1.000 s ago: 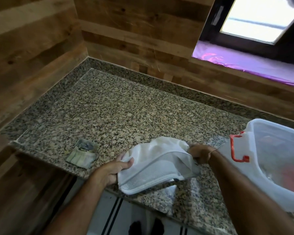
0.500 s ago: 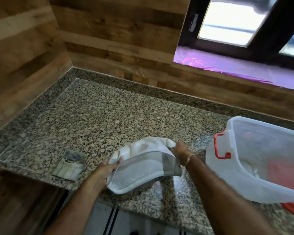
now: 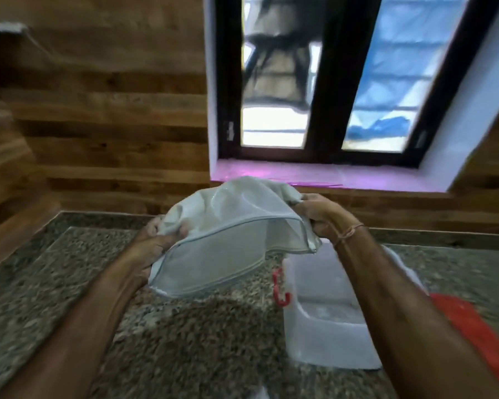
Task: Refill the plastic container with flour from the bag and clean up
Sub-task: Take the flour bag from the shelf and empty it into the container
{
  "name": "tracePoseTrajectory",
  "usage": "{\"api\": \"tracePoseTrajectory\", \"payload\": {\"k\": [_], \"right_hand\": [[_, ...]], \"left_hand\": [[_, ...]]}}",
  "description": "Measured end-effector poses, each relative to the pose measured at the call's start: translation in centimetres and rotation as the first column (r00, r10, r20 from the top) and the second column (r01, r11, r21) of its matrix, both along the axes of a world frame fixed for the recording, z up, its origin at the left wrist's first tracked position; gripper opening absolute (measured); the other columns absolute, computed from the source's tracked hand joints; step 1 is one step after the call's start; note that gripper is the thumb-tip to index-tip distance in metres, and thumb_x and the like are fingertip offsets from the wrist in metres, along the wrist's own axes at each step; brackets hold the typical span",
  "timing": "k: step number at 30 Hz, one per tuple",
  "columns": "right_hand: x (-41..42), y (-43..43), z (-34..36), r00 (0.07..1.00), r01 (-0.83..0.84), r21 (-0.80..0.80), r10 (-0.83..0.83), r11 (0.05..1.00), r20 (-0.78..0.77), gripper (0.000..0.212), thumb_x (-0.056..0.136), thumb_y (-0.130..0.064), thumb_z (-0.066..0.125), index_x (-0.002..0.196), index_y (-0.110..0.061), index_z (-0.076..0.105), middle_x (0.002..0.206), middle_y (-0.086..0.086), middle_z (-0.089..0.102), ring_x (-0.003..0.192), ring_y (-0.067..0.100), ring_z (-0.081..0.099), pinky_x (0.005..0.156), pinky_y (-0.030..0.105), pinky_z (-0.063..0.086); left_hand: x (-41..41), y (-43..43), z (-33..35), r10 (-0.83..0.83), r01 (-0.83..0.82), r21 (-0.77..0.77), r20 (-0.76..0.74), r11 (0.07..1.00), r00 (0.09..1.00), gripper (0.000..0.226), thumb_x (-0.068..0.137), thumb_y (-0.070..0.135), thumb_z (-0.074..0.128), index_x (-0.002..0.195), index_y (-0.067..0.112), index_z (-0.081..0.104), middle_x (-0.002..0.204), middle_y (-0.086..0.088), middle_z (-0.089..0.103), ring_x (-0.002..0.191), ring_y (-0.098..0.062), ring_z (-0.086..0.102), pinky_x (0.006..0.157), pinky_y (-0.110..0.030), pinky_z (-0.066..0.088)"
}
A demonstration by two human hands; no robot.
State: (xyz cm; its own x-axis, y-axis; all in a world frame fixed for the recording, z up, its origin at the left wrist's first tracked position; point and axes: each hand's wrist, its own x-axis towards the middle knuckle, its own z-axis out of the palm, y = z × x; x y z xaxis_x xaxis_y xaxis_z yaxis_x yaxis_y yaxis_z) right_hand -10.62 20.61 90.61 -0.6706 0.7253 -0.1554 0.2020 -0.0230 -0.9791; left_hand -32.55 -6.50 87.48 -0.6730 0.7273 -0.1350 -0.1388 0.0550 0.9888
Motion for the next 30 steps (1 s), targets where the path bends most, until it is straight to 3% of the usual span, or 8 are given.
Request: {"api": "tracePoseTrajectory", "payload": {"k": [3,7,12,14,18,23,27,30], "right_hand": [[6.0,2.9,2.7,0.998,0.031,-0.044,-0.033,0.999,-0.048,0.018,0.09,-0.001,0.07,0.106,0.006,0.067,0.1,0.024,0.073,0.085,0.034,0.069,0.09,0.049,0.059],[14.4,5.4,3.7,0.968,-0.106,-0.206,0.053,0.973,-0.247,0.034,0.09,-0.031,0.059,0.106,-0.004,0.073,0.096,0.013,0.076,0.082,0.022,0.074,0.079,0.037,0.061],[19.7,6.3,0.5,0.933,-0.152,-0.271,0.048,0.951,-0.356,0.043,0.074,-0.046,0.055,0.061,-0.011,0.076,0.039,-0.004,0.055,0.032,0.003,0.052,0.035,0.014,0.041],[20.4,8.1,-2.8,0.931,-0.116,-0.293,0.001,0.949,-0.364,0.045,0.079,-0.054,0.06,0.076,-0.015,0.08,0.05,-0.005,0.056,0.04,0.004,0.05,0.041,0.015,0.038],[21.2,10.7,-7.0,0.918,-0.002,-0.395,-0.155,0.919,-0.366,0.071,0.098,-0.065,0.042,0.125,-0.007,0.071,0.104,0.017,0.074,0.092,0.027,0.071,0.084,0.04,0.056],[21.6,10.8,-9.5,0.904,0.027,-0.337,-0.166,0.941,-0.393,0.062,0.101,-0.054,0.046,0.128,-0.002,0.068,0.123,0.022,0.072,0.112,0.031,0.069,0.095,0.044,0.057],[22.0,10.7,-10.2,0.902,0.006,-0.283,-0.127,0.959,-0.413,0.038,0.1,-0.029,0.054,0.117,0.002,0.071,0.109,0.019,0.077,0.095,0.024,0.075,0.077,0.031,0.062],[22.6,11.2,-10.6,0.895,-0.029,-0.275,-0.098,0.961,-0.436,0.036,0.093,-0.022,0.061,0.113,0.006,0.071,0.114,0.024,0.074,0.098,0.026,0.074,0.083,0.031,0.062]], "left_hand": [[5.3,5.5,2.3,-0.055,0.057,0.117,-0.026,0.991,0.998,0.034,0.083,0.004,0.079,0.109,0.012,0.059,0.099,-0.011,0.07,0.077,-0.019,0.071,0.061,-0.033,0.061],[11.9,12.2,0.8,-0.078,0.088,0.159,-0.067,0.983,0.995,0.047,0.077,-0.013,0.078,0.109,0.011,0.053,0.102,-0.016,0.065,0.094,-0.028,0.062,0.084,-0.045,0.054],[18.1,16.9,-3.6,-0.032,0.052,0.125,-0.151,0.991,0.988,0.047,0.071,-0.009,0.084,0.102,0.009,0.053,0.094,-0.013,0.066,0.084,-0.023,0.059,0.064,-0.032,0.054],[19.5,17.5,-5.3,-0.032,0.055,0.088,-0.246,0.995,0.969,0.045,0.07,-0.001,0.086,0.103,0.013,0.058,0.099,-0.012,0.069,0.086,-0.022,0.061,0.068,-0.038,0.055],[20.1,17.5,-7.0,-0.123,0.158,0.086,-0.318,0.984,0.94,0.044,0.067,0.006,0.078,0.104,0.022,0.06,0.093,-0.002,0.065,0.084,-0.015,0.061,0.065,-0.033,0.057],[20.6,16.8,-7.1,-0.115,0.125,0.095,-0.1,0.988,0.988,0.028,0.101,0.047,0.055,0.105,0.022,0.068,0.105,-0.016,0.074,0.092,-0.03,0.072,0.077,-0.047,0.061],[22.1,17.3,-7.2,0.098,-0.067,0.155,-0.201,0.986,0.975,0.021,0.106,0.019,0.052,0.11,0.008,0.069,0.102,-0.006,0.073,0.095,-0.028,0.067,0.068,-0.029,0.058],[21.8,17.2,-7.2,0.002,0.037,0.202,-0.19,0.979,0.982,0.056,0.104,0.011,0.056,0.154,0.031,0.043,0.137,0.015,0.06,0.111,-0.007,0.068,0.08,-0.025,0.06]]}}
